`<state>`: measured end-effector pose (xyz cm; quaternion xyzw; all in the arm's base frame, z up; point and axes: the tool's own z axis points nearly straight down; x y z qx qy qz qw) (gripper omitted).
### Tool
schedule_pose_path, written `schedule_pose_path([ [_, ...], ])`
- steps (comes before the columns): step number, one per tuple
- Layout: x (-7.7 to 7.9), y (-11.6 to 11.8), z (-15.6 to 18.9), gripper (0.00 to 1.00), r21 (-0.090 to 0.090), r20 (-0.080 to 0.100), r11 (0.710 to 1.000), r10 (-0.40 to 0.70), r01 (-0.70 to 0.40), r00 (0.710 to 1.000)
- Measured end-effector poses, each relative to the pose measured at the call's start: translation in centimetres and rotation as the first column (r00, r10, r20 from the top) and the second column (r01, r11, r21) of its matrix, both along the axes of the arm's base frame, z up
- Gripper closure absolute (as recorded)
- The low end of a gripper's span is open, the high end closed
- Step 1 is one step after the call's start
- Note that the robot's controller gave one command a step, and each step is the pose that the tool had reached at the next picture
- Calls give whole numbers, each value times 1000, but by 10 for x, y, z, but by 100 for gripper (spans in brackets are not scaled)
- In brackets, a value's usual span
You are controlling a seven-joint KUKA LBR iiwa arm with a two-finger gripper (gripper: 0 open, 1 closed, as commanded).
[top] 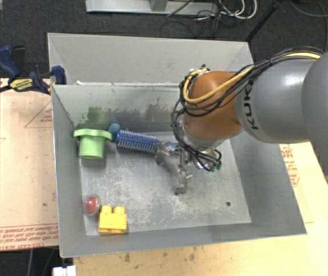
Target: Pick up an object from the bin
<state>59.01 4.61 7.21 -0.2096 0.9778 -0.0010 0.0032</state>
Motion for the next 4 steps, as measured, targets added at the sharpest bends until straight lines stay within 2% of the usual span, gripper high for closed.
schedule_pose_path([
  [1, 34, 83, 88, 0, 8, 8, 1000, -21, 21, 1000],
  [2, 65, 80, -2, 0, 6, -1, 974, -225, 225, 974],
  [3, 64, 79, -3, 100, 3, -6, 974, -227, 227, 974],
  [4, 39, 74, -3, 100, 1, -8, 996, -93, 93, 996],
])
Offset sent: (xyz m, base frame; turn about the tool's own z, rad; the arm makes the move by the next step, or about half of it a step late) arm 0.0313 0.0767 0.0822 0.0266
